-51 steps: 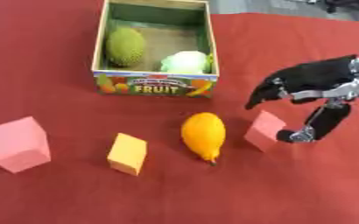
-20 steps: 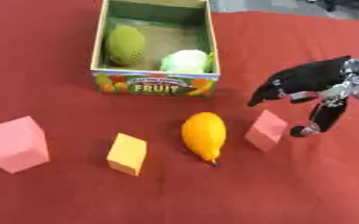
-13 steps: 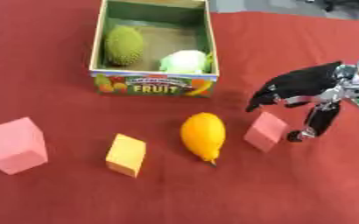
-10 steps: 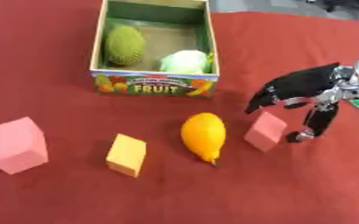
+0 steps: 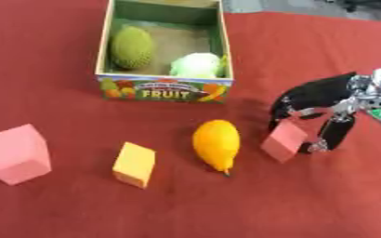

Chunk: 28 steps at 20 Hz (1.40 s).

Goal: Pick up objects on the table and place them in the box.

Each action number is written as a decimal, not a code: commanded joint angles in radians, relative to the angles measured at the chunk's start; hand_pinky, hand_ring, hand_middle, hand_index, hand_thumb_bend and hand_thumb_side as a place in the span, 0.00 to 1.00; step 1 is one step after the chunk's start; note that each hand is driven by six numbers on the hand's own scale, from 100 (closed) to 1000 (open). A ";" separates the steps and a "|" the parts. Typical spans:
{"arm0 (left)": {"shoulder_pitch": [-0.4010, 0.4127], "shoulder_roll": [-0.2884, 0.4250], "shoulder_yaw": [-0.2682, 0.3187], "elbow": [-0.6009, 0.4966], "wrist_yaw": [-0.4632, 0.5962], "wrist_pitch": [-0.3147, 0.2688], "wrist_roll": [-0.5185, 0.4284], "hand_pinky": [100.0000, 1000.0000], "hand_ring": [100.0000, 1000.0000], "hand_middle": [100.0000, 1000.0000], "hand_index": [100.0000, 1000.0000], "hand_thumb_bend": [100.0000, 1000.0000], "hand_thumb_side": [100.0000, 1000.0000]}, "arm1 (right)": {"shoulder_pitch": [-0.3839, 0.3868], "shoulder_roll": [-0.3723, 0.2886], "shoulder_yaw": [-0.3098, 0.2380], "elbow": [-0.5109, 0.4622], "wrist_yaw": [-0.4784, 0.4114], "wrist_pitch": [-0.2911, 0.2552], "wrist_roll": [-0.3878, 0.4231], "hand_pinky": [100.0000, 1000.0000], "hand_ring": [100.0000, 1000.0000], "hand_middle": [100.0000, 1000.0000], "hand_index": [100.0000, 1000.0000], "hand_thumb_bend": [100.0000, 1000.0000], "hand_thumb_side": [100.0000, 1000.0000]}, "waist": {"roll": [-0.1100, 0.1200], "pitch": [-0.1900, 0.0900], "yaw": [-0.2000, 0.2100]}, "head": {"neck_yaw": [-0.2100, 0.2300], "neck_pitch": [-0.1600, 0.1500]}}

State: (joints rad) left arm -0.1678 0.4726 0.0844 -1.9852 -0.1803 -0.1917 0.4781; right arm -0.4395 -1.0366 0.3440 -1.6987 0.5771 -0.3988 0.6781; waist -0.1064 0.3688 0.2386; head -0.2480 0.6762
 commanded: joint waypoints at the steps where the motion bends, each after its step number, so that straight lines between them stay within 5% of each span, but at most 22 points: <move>1: -0.009 0.011 0.003 -0.015 0.002 0.000 -0.004 0.73 0.77 0.71 0.97 0.28 0.72 | -0.002 -0.025 -0.019 -0.007 -0.012 0.007 -0.044 0.88 0.83 0.55 0.67 0.13 0.06 | -0.011 -0.006 -0.003 | 0.000 -0.008; 9: -0.008 0.012 0.004 -0.015 0.002 0.000 -0.004 0.73 0.77 0.71 0.97 0.27 0.72 | 0.034 -0.040 -0.058 -0.070 -0.065 0.033 -0.107 0.85 0.77 0.49 0.62 0.02 0.00 | -0.010 -0.009 -0.005 | 0.006 -0.008; 14: -0.004 0.013 0.006 -0.015 0.001 0.000 -0.002 0.73 0.77 0.71 0.97 0.27 0.72 | 0.003 -0.042 -0.141 -0.172 -0.114 0.088 -0.127 0.81 0.70 0.48 0.59 0.00 0.00 | -0.009 -0.013 -0.010 | 0.011 -0.006; 20: 0.000 0.017 0.002 -0.015 0.003 0.002 -0.006 0.73 0.77 0.71 0.97 0.27 0.72 | -0.190 -0.009 -0.172 -0.183 -0.185 0.151 -0.114 0.79 0.67 0.47 0.59 0.00 0.00 | -0.011 -0.023 -0.010 | 0.006 -0.003; 21: 0.001 0.017 0.002 -0.015 0.004 0.002 -0.007 0.73 0.77 0.71 0.97 0.26 0.72 | -0.233 0.004 -0.171 -0.166 -0.187 0.157 -0.103 0.79 0.67 0.49 0.59 0.00 0.09 | -0.012 -0.024 -0.009 | 0.005 -0.003; 22: 0.003 0.017 0.002 -0.015 0.004 0.002 -0.008 0.73 0.77 0.71 0.97 0.27 0.72 | -0.275 0.018 -0.169 -0.147 -0.185 0.162 -0.092 0.79 0.67 0.49 0.59 0.00 0.00 | -0.012 -0.025 -0.009 | 0.004 -0.003; 28: 0.005 0.021 -0.002 -0.015 0.007 0.003 -0.013 0.73 0.77 0.71 0.97 0.27 0.72 | -0.510 0.148 -0.154 0.025 -0.101 0.193 -0.083 0.79 0.68 0.51 0.61 0.01 0.00 | -0.017 -0.029 -0.006 | -0.001 -0.001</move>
State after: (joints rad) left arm -0.1587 0.4728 0.0818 -1.9851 -0.1763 -0.1878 0.4695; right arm -0.9277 -0.8944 0.1982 -1.7058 0.4518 -0.2145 0.5978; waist -0.1143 0.3678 0.2327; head -0.2455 0.6763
